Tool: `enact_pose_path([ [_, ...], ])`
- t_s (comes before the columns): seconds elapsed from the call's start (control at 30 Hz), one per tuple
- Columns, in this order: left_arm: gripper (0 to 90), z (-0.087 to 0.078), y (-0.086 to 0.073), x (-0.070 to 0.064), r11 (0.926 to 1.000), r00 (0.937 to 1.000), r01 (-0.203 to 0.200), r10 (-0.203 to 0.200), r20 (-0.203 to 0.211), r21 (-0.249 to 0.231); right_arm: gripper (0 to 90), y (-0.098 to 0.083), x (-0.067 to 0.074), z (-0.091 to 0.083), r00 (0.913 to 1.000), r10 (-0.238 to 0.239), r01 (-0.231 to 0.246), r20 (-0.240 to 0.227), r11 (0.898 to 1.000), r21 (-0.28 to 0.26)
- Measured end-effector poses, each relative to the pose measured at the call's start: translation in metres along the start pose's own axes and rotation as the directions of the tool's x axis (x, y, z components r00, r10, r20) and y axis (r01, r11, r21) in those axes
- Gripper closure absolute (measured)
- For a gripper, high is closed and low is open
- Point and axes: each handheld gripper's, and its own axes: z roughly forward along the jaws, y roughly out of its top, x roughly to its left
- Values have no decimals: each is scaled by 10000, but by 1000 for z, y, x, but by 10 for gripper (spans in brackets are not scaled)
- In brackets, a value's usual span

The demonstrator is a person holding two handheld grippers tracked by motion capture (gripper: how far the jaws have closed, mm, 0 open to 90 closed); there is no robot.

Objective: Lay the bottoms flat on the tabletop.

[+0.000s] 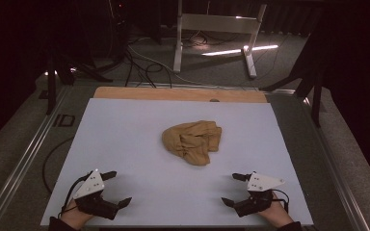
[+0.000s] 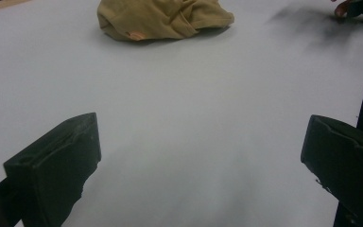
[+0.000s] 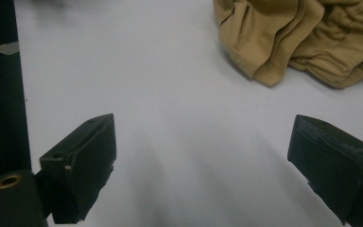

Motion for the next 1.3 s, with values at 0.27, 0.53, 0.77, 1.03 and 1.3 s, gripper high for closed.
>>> enact_pose_path([
  [0.27, 0, 2, 1, -2, 10000, 9996, -63, 64, 264, -23, 92, 0, 1, 4, 9984, 91, -71, -555, 9993, 363],
  [0.53, 0, 0, 3, -3, 9998, 9985, -140, 148, 531, -149, 93, 6, 6, 2, 9974, -62, 83, -715, 9996, 284],
  [0.77, 0, 1, 7, -5, 9997, 9915, -228, 237, 1279, -88, 110, 14, 15, -6, 9953, -240, 294, -936, 9980, 566],
  [1.03, 0, -5, 36, -15, 9965, 9929, -405, 483, 1091, -729, 113, 37, 14, -26, 9946, -282, 269, -1000, 9995, -150],
  [1.3, 0, -1, 62, -19, 9946, 9903, -858, 916, 1046, -579, 139, 69, 7, -31, 9934, -890, 836, -720, 9937, -744],
])
